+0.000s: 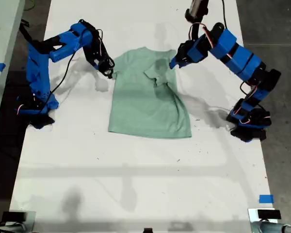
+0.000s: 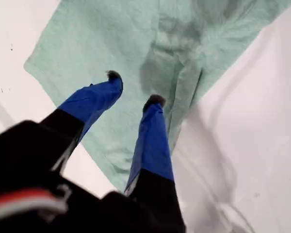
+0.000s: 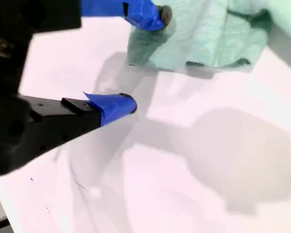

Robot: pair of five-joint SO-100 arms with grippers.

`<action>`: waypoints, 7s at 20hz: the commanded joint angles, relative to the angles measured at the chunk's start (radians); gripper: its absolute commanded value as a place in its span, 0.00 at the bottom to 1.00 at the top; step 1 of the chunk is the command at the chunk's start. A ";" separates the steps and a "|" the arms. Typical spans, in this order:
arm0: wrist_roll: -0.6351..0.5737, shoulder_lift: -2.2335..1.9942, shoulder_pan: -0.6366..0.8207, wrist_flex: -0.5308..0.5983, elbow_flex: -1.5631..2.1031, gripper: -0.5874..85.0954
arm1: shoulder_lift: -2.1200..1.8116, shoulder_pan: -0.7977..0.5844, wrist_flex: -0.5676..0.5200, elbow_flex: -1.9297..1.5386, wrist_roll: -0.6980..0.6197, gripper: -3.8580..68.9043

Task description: Fold t-shirt

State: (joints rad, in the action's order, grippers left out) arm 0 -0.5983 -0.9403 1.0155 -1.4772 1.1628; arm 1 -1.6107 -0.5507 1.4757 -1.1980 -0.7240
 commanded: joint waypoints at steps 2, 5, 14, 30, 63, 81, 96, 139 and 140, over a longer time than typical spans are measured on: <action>-0.008 0.069 0.048 -0.008 -0.101 0.32 | -0.164 0.025 -0.032 -0.107 0.028 0.27; -0.005 0.258 0.055 -0.160 -0.377 0.22 | -0.268 0.035 -0.067 -0.233 0.054 0.27; -0.018 0.276 0.092 -0.186 -0.423 0.01 | -0.580 0.028 -0.083 -0.482 0.100 0.24; 0.028 -0.373 0.032 -0.207 -0.123 0.01 | -0.641 0.018 -0.126 -0.598 0.109 0.19; 0.371 -0.974 -0.896 0.239 0.761 0.36 | -0.689 0.319 -0.558 -1.244 0.233 0.40; 0.469 -0.907 -0.977 0.253 0.775 0.35 | -0.107 0.428 -0.532 -0.836 0.293 0.04; 0.479 -0.940 -0.971 0.241 0.816 0.34 | 0.612 0.561 -0.403 0.285 0.288 0.40; 0.396 -0.009 -1.020 -0.003 -0.324 0.01 | -0.032 0.489 -0.166 -0.227 0.282 0.29; 0.376 0.077 -1.032 -0.029 -0.417 0.01 | -0.032 0.491 -0.166 -0.230 0.285 0.29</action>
State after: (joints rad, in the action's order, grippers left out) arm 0 -0.1887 -1.0124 0.0230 -1.4419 1.0477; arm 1 -1.5631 -0.0614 1.3300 -1.4343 -0.4495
